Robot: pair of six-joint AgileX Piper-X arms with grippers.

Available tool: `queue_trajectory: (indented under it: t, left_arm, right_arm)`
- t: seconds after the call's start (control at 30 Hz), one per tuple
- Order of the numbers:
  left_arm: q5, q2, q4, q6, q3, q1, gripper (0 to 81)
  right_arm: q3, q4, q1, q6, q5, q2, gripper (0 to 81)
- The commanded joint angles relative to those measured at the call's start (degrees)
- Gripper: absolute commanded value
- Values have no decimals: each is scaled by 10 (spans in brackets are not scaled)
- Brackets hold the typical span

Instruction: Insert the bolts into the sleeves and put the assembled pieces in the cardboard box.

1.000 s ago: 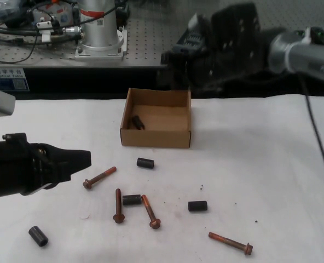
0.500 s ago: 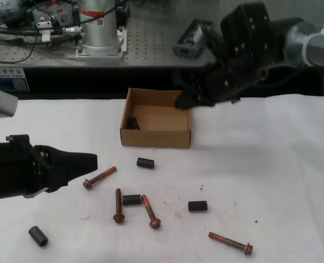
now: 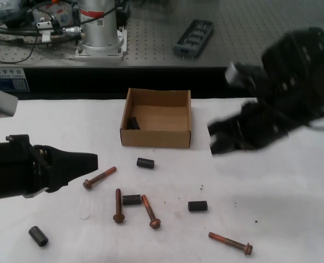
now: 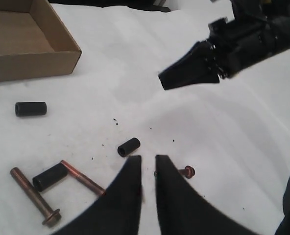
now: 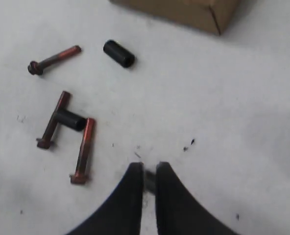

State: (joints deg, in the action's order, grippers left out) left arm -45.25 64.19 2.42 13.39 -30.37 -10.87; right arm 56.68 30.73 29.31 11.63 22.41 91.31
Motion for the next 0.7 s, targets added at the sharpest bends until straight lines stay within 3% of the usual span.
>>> queue_trajectory:
  t: [0.0, 0.13, 0.43, 0.67]
  left_arm:
    - [1, -5, -12, 8, -2, -3, 211]
    - [-1, -5, -8, 17, -2, -3, 243]
    - [-5, -5, -4, 17, -2, -3, 104]
    - [-5, -5, 9, 17, -2, -3, 95]
  right_arm:
    - [-8, -18, 2, 5, 1, -16, 85]
    - [-63, -35, 9, 49, 3, -48, 85]
    - [-120, -50, 36, 73, 14, -87, 85]
    - [-120, -58, 61, 73, 21, -94, 85]
